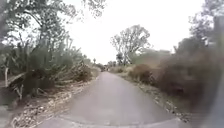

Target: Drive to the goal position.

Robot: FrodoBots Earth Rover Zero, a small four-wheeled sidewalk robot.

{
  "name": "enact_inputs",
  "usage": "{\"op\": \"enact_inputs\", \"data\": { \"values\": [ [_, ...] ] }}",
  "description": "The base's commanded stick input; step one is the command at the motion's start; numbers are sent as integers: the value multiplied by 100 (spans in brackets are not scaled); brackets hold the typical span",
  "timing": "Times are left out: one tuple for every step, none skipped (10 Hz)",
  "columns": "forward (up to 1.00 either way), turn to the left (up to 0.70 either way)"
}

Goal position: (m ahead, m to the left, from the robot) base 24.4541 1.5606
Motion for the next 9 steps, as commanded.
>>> {"op": "enact_inputs", "data": {
  "values": [
    [100, 0],
    [100, 0],
    [100, 0],
    [100, 0],
    [100, -38],
    [100, -36],
    [100, -33],
    [100, 0],
    [100, 0]
  ]
}}
